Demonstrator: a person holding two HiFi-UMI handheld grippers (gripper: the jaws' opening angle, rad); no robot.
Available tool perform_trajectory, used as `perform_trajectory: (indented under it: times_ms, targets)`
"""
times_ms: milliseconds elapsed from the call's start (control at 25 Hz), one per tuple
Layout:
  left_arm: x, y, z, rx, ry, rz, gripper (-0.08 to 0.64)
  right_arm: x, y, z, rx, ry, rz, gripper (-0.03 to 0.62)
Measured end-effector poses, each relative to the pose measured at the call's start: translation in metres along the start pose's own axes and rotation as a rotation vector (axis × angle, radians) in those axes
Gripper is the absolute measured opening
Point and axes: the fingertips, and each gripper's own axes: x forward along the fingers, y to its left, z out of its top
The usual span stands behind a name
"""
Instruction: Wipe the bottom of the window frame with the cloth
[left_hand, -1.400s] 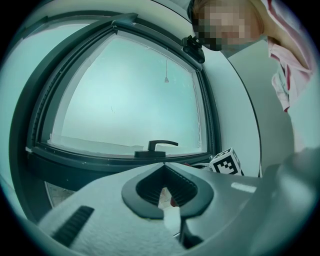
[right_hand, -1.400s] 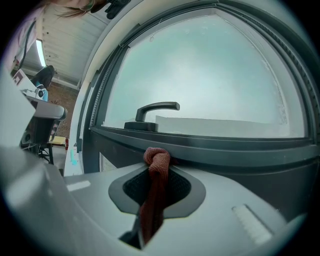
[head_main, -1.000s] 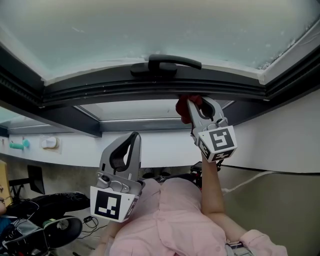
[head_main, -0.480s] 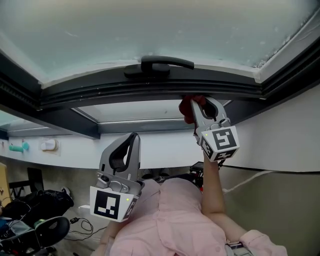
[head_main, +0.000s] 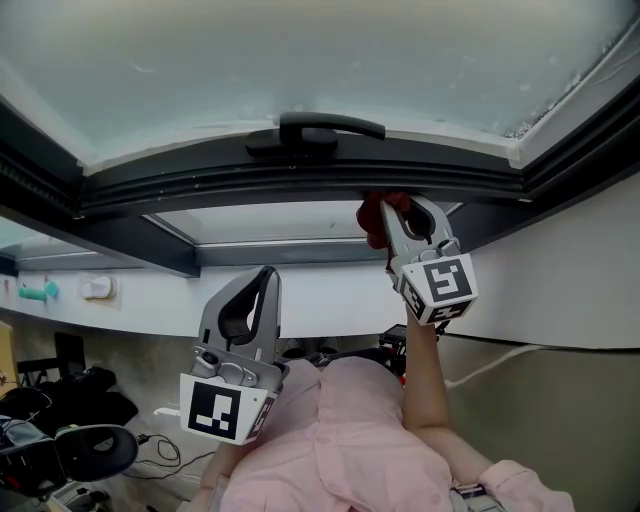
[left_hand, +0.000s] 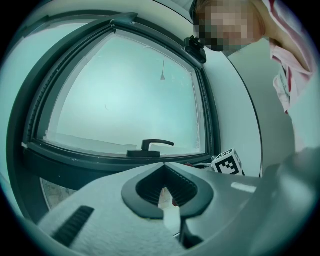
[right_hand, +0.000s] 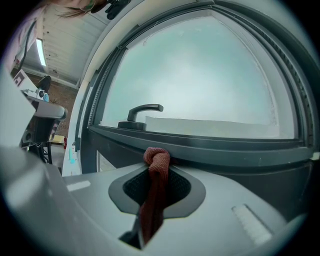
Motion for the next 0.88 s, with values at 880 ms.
perform_trajectory:
  times_ms: [880]
  targets:
    - [0.014,-0.027,0.0,0.004,0.001,-0.028,0.0,-0.02,-0.036,-0.005,-0.001,-0.002,-0.046,0.051]
